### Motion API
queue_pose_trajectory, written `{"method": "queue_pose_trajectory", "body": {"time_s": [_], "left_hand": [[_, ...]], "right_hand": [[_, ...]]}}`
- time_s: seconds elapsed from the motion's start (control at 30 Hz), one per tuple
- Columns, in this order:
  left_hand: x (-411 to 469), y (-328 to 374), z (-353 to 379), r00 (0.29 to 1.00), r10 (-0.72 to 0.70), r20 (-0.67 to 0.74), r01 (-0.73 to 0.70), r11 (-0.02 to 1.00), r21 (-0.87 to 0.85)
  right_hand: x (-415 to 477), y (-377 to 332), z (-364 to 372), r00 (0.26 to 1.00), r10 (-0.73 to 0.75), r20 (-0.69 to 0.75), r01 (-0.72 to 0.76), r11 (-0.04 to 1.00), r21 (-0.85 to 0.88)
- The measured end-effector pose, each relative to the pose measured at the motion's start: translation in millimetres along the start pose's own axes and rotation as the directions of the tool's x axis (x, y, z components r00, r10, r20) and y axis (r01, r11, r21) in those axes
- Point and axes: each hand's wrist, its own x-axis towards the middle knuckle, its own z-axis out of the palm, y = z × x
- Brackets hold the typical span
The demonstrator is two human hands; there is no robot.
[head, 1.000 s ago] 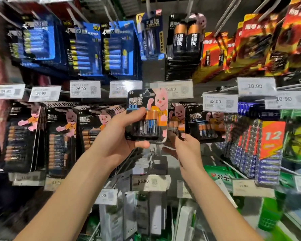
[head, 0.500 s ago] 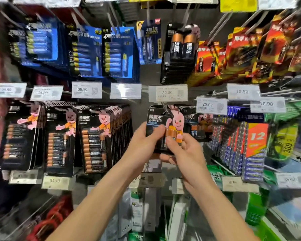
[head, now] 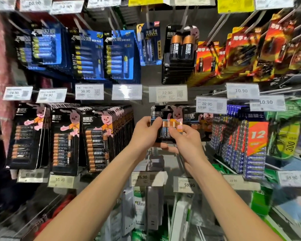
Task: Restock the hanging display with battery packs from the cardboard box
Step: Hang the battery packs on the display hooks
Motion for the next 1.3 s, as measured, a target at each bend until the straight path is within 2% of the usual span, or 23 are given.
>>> {"method": "queue_pose_trajectory", "body": {"time_s": [0.17,0.3,0.43,0.57,0.73,0.83,1.0,1.17,1.3], "left_hand": [[7.1,-10.8,5.3,0.998,-0.013,-0.068,0.020,0.994,0.104],[3.7,-24.6,3.2,0.994,-0.088,-0.068,0.093,0.993,0.079],[0.3,-31.9,2.9,0.995,-0.025,-0.096,0.037,0.991,0.132],[-2.6,-23.7,4.4,0.995,-0.008,-0.100,0.017,0.996,0.091],[-10.8,-10.9,0.3,0.995,0.055,-0.089,-0.053,0.998,0.025],[-13.0,-1.6,-2.3,0.993,0.074,-0.090,-0.074,0.997,0.002],[-8.2,8.6,-2.0,0.985,0.105,-0.137,-0.104,0.994,0.016],[-3.3,7.1,-0.5,0.985,0.052,-0.166,-0.045,0.998,0.045],[1.5,1.5,0.7,0.985,0.053,-0.163,-0.043,0.997,0.064]], "right_hand": [[9.8,10.7,0.5,0.999,0.017,-0.048,-0.017,1.000,-0.016],[11.2,31.6,-3.9,0.997,0.039,-0.074,-0.042,0.999,-0.034],[7.9,40.3,-5.6,0.994,-0.003,-0.106,0.003,1.000,-0.005],[3.2,28.6,-6.1,0.997,-0.037,-0.075,0.039,0.999,0.031],[-6.8,19.4,-12.3,0.984,-0.173,-0.047,0.169,0.983,-0.077],[-6.7,10.6,-11.6,0.976,-0.215,-0.022,0.212,0.974,-0.081],[-1.3,-5.4,-7.2,0.980,-0.197,-0.007,0.197,0.978,-0.063],[3.3,-6.9,-7.5,0.997,-0.077,-0.009,0.077,0.997,-0.018],[10.5,-4.1,-8.6,0.999,-0.040,-0.029,0.039,0.998,-0.044]]}}
